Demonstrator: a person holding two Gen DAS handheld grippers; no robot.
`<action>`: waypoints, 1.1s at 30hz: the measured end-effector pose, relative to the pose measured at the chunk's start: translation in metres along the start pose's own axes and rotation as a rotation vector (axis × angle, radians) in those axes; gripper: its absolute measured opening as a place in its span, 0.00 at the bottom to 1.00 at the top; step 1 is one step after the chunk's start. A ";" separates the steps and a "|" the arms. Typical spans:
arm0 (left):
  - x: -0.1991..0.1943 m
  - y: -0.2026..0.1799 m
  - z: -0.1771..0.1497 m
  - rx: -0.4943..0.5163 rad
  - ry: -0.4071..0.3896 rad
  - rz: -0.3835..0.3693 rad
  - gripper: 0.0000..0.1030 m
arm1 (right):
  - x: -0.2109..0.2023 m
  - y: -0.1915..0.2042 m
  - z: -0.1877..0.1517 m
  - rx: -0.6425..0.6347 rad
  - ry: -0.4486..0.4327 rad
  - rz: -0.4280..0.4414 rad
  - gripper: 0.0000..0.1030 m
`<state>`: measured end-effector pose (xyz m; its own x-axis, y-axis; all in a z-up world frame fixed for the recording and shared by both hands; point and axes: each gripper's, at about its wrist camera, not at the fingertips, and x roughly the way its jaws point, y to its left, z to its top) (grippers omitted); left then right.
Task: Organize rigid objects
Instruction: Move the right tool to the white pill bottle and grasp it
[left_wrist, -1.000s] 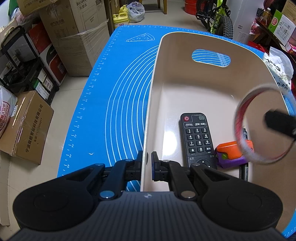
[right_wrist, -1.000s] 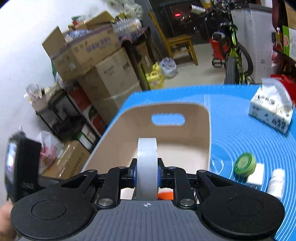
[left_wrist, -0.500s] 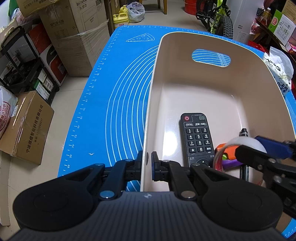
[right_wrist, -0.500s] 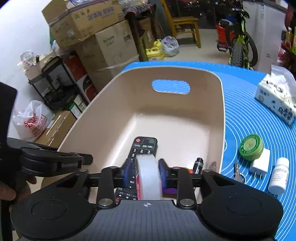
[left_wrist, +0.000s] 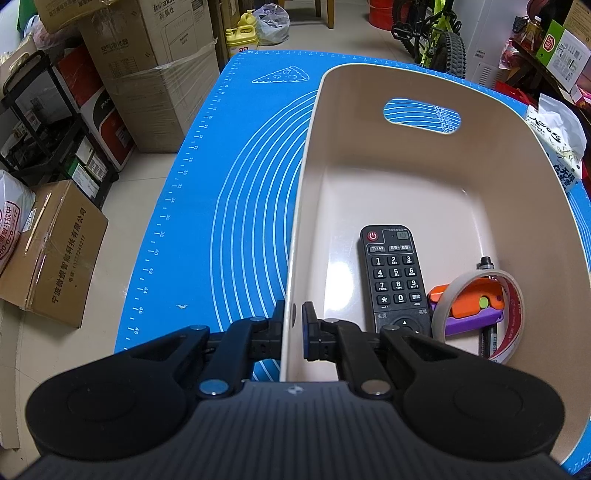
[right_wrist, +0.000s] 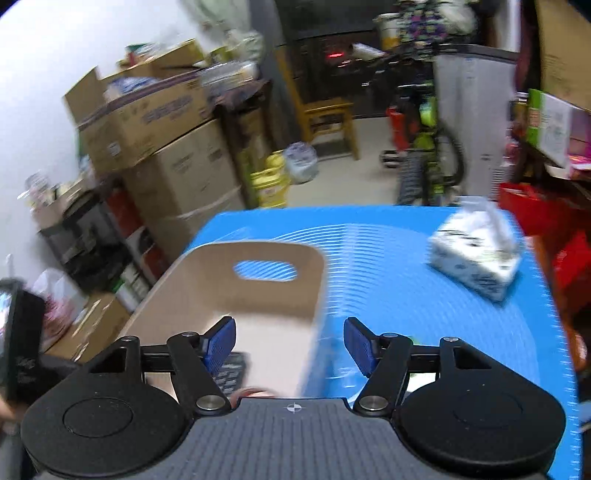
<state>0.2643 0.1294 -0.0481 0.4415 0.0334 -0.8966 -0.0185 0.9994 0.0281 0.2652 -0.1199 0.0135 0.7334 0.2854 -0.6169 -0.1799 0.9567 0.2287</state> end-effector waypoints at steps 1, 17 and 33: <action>0.000 0.000 0.000 -0.001 0.000 -0.001 0.09 | -0.001 -0.009 0.000 0.012 -0.004 -0.022 0.70; -0.001 0.000 0.000 -0.005 0.002 0.004 0.09 | 0.061 -0.106 -0.042 0.113 0.141 -0.301 0.70; 0.000 0.000 -0.001 -0.006 0.001 0.002 0.09 | 0.089 -0.129 -0.068 0.163 0.252 -0.344 0.63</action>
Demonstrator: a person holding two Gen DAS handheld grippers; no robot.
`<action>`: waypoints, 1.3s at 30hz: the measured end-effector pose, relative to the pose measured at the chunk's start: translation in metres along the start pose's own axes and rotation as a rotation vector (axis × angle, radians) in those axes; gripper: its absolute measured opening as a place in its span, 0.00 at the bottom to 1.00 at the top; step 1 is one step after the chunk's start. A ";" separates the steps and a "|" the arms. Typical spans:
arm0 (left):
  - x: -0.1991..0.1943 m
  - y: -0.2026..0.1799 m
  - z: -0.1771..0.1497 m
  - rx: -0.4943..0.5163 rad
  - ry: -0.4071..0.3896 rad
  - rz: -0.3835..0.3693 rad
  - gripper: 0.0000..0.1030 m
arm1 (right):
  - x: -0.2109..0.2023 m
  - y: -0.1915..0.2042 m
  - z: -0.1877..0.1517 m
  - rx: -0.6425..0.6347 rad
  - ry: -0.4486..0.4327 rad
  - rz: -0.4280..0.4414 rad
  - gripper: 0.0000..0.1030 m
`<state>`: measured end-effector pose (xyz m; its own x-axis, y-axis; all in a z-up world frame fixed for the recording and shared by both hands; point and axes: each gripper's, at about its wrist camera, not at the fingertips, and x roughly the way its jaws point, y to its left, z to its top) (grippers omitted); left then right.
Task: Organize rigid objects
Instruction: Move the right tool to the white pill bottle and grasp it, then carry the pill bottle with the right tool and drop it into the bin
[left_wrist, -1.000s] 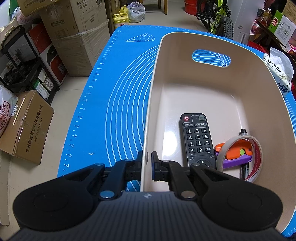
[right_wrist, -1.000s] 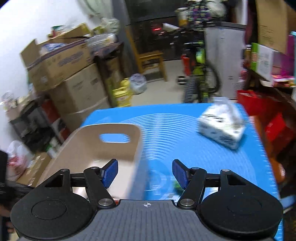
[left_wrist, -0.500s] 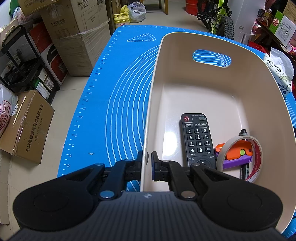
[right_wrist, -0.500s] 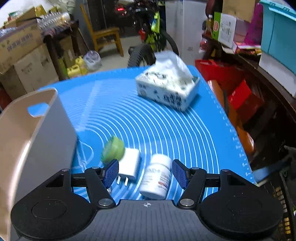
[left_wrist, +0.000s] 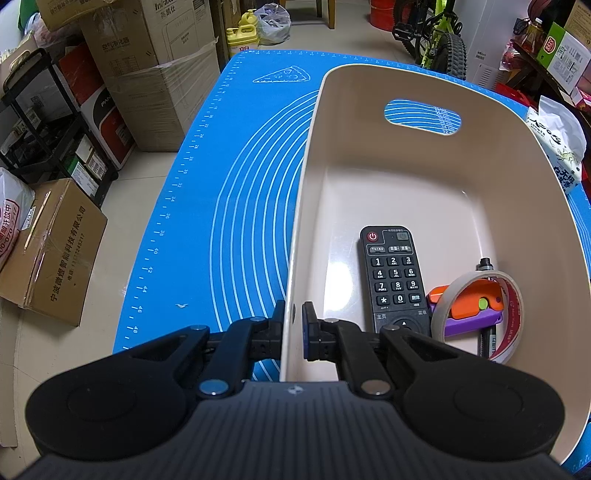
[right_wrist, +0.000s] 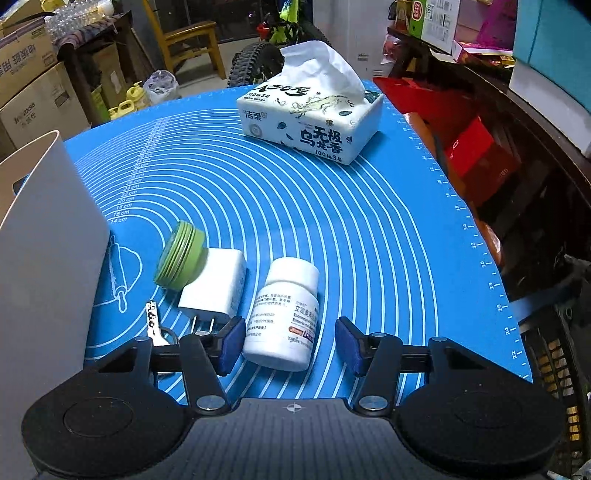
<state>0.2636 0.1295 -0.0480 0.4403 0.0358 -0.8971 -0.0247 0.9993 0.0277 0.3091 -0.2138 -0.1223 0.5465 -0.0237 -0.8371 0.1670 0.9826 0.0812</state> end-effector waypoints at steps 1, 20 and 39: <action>0.000 0.000 0.000 0.000 0.000 0.000 0.09 | 0.001 0.000 0.000 0.000 -0.003 0.000 0.63; 0.001 0.000 0.000 0.001 0.000 0.003 0.09 | -0.043 0.024 0.012 -0.043 -0.119 0.038 0.44; 0.001 -0.002 0.000 0.012 -0.001 0.016 0.09 | -0.122 0.126 0.024 -0.212 -0.328 0.281 0.44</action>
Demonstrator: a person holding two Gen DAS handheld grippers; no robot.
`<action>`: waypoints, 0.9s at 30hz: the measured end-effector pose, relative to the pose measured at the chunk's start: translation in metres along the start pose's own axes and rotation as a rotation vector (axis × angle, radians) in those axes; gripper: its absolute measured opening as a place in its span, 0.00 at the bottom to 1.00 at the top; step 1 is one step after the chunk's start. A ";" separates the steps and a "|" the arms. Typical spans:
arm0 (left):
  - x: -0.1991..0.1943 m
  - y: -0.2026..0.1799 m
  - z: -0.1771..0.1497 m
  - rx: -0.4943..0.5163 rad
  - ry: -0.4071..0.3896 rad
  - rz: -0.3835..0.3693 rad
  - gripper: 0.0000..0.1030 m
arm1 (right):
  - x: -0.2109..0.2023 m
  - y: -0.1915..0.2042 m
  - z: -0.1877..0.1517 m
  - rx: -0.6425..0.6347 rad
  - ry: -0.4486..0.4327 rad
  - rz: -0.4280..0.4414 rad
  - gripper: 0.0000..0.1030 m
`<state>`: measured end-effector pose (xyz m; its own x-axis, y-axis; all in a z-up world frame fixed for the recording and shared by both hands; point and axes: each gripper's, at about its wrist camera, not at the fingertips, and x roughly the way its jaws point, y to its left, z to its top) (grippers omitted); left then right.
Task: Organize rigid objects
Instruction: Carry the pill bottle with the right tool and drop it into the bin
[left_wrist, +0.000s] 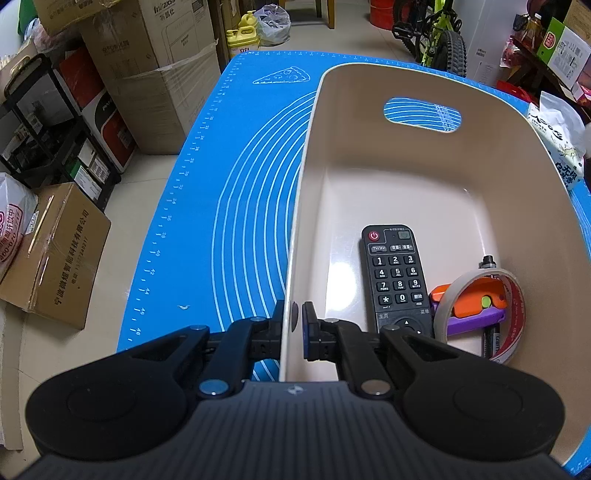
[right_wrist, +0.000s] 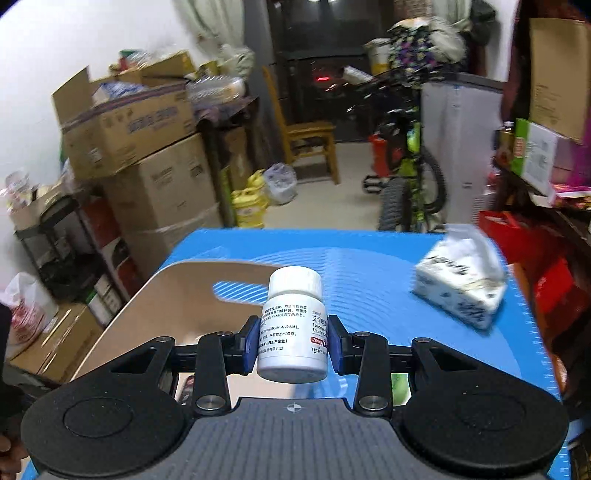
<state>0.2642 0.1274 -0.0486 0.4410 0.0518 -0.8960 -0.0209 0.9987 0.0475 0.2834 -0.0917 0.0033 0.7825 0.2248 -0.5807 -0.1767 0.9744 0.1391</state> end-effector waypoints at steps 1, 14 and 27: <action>0.000 0.000 0.000 0.000 0.000 0.000 0.09 | 0.003 0.006 -0.001 -0.009 0.010 0.008 0.44; 0.000 0.000 0.000 0.009 -0.003 0.005 0.09 | 0.049 0.072 -0.023 -0.153 0.264 0.086 0.44; 0.000 0.000 0.000 0.010 -0.004 0.004 0.09 | 0.061 0.076 -0.029 -0.176 0.352 0.141 0.51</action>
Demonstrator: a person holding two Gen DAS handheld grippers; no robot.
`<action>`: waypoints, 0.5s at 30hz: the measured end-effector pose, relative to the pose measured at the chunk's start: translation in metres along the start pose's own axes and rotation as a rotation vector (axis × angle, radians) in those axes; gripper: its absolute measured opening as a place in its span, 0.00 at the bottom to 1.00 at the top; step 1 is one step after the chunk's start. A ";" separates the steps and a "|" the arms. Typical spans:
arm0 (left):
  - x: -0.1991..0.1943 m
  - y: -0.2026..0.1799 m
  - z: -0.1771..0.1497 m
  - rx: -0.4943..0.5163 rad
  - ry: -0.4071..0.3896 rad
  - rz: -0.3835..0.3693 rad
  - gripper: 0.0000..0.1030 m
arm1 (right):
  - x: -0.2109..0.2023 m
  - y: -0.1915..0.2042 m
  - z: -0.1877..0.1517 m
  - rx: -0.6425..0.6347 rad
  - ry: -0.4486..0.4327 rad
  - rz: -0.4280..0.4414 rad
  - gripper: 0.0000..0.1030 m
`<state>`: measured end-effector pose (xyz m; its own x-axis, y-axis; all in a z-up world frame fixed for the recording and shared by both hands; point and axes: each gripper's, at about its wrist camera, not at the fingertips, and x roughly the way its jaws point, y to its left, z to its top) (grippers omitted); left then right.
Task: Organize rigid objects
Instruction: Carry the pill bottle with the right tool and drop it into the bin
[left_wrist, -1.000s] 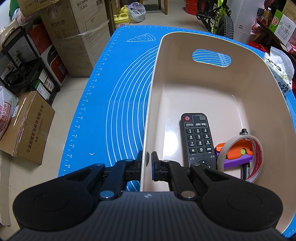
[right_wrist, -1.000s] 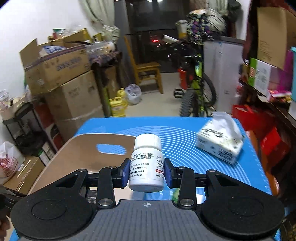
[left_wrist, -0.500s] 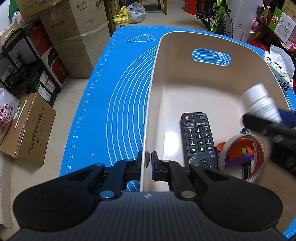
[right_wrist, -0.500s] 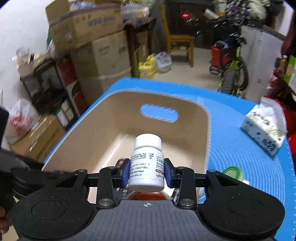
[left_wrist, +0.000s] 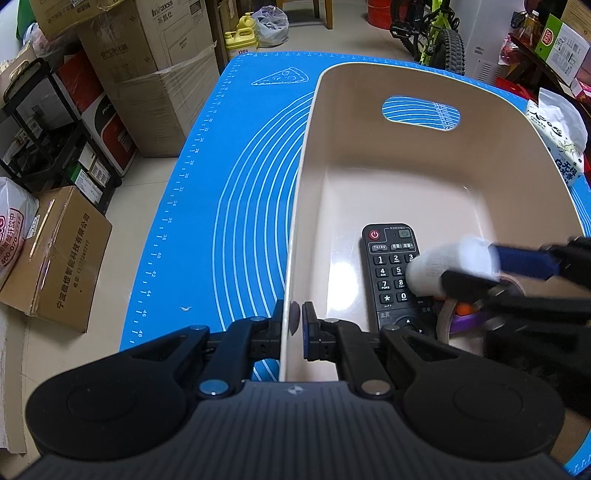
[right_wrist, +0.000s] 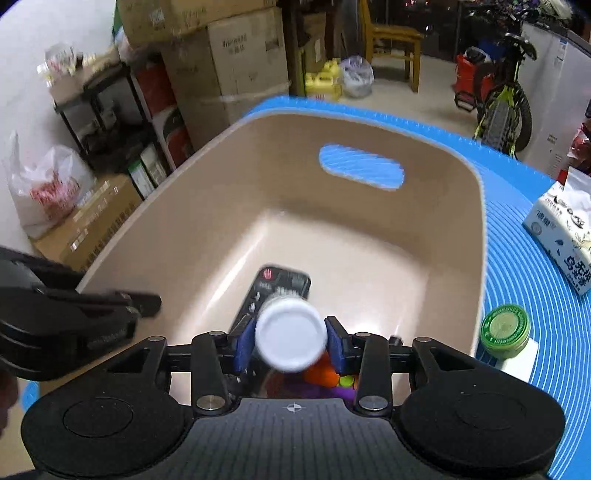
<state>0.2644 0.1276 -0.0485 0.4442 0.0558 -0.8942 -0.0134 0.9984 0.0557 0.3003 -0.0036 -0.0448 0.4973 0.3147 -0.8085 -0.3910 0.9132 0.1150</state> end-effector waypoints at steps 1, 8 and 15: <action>0.000 0.000 0.000 0.000 0.000 0.000 0.09 | -0.006 -0.002 0.001 0.002 -0.019 0.002 0.51; 0.000 0.000 0.000 0.001 0.000 0.002 0.09 | -0.052 -0.038 0.013 0.057 -0.179 -0.031 0.51; 0.000 0.000 0.001 0.002 0.000 0.003 0.09 | -0.071 -0.090 0.015 0.105 -0.261 -0.132 0.64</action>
<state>0.2651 0.1276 -0.0484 0.4443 0.0588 -0.8940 -0.0133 0.9982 0.0590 0.3117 -0.1047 0.0105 0.7258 0.2352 -0.6464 -0.2345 0.9680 0.0889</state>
